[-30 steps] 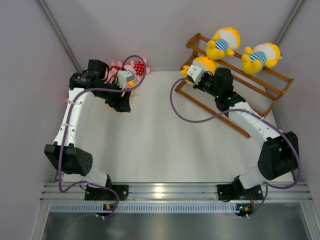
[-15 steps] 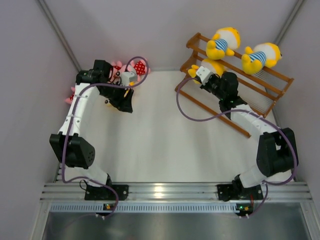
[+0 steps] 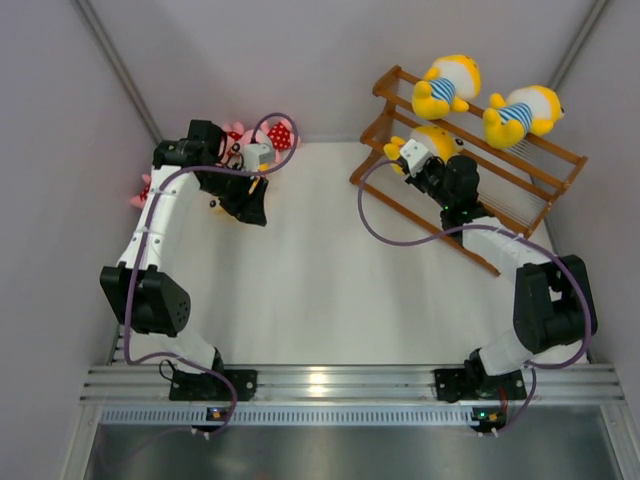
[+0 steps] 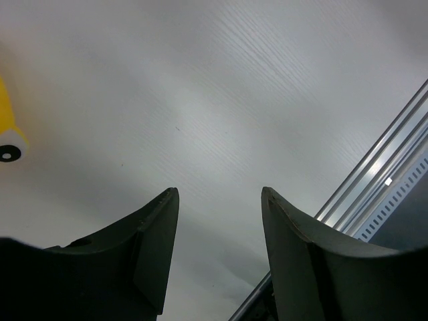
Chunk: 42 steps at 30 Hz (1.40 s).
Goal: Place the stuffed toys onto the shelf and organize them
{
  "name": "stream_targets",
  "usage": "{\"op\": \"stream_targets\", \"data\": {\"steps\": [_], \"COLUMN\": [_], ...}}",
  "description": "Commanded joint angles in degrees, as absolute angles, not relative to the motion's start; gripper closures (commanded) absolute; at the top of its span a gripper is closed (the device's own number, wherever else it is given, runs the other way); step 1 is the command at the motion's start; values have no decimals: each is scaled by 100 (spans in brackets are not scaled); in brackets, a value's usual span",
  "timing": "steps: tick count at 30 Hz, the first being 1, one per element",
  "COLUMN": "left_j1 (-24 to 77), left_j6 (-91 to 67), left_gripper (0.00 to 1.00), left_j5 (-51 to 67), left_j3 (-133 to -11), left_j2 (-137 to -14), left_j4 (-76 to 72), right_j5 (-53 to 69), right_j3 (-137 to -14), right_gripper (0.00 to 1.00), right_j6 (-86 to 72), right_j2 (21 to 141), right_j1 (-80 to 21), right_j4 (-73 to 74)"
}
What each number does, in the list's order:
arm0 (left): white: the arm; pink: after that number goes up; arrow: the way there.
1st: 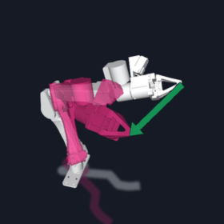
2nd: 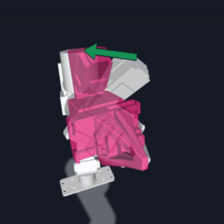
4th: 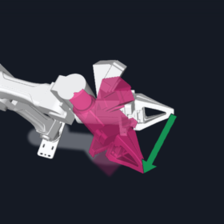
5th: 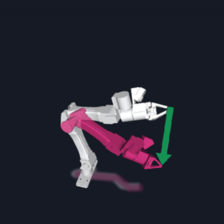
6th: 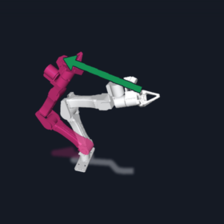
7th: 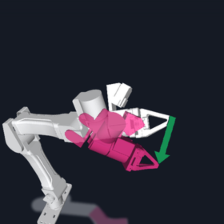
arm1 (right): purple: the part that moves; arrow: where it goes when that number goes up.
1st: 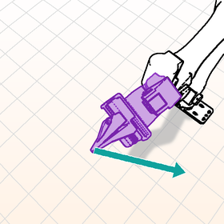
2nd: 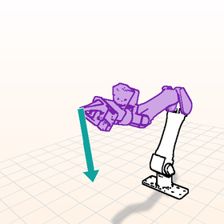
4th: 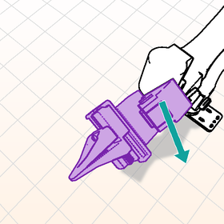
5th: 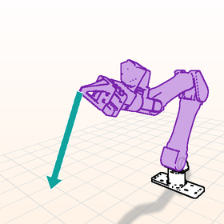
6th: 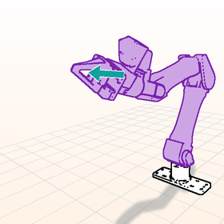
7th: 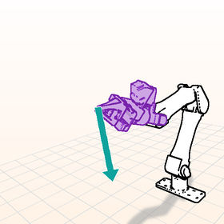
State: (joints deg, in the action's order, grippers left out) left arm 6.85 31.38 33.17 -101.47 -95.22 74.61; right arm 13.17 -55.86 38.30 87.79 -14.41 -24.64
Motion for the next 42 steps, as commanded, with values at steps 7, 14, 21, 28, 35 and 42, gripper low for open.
{"op": "stream_targets", "data": {"steps": [7,14,21,28,35,42], "left_j1": [686,686,686,686,686,686], "left_j6": [3199,3217,3261,3287,3191,2936], "left_gripper": [42,41,41,42,42,42], "left_j5": [3445,3472,3559,3560,3314,2778], "left_j3": [-10266,-10169,-10090,-10072,-9941,-9791], "left_j2": [-9369,-9343,-9316,-9273,-9351,-9413], "left_j4": [7295,7304,7312,7304,7278,7075], "right_j5": [1143,1345,1537,1547,153,-1467], "right_j3": [-5449,-5405,-5370,-5423,-5440,-5696], "right_gripper": [65,45,27,23,22,35], "right_j6": [3604,3349,3190,2831,1059,-2211], "right_j2": [8517,8148,7779,7392,6689,7066], "right_j1": [-1213,-1213,-1266,-1432,-2109,-2065], "right_j4": [-2997,-2655,-2172,-1679,-961,413]}}
